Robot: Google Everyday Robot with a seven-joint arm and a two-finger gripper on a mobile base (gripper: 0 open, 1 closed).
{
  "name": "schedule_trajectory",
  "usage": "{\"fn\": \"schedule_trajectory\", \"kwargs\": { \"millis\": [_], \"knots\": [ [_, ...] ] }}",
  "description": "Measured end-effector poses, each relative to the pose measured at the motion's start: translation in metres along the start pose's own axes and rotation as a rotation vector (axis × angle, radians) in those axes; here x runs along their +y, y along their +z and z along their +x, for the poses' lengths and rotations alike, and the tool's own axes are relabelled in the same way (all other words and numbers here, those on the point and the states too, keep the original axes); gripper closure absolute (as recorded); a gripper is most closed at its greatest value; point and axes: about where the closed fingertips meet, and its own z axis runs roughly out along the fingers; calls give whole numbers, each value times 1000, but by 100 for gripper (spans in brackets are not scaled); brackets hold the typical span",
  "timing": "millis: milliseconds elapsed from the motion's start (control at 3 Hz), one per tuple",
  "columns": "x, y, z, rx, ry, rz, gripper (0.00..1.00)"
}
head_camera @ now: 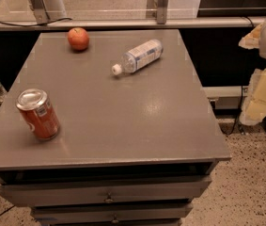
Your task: Move coke can near apple
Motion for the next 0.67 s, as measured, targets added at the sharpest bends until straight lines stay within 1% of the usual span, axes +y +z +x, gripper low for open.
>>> {"fn": "schedule_trajectory", "kwargs": {
  "millis": [333,667],
  "knots": [
    [0,0,0,0,0,0,0],
    [5,12,-15,-77,10,-19,0]
  ]
}}
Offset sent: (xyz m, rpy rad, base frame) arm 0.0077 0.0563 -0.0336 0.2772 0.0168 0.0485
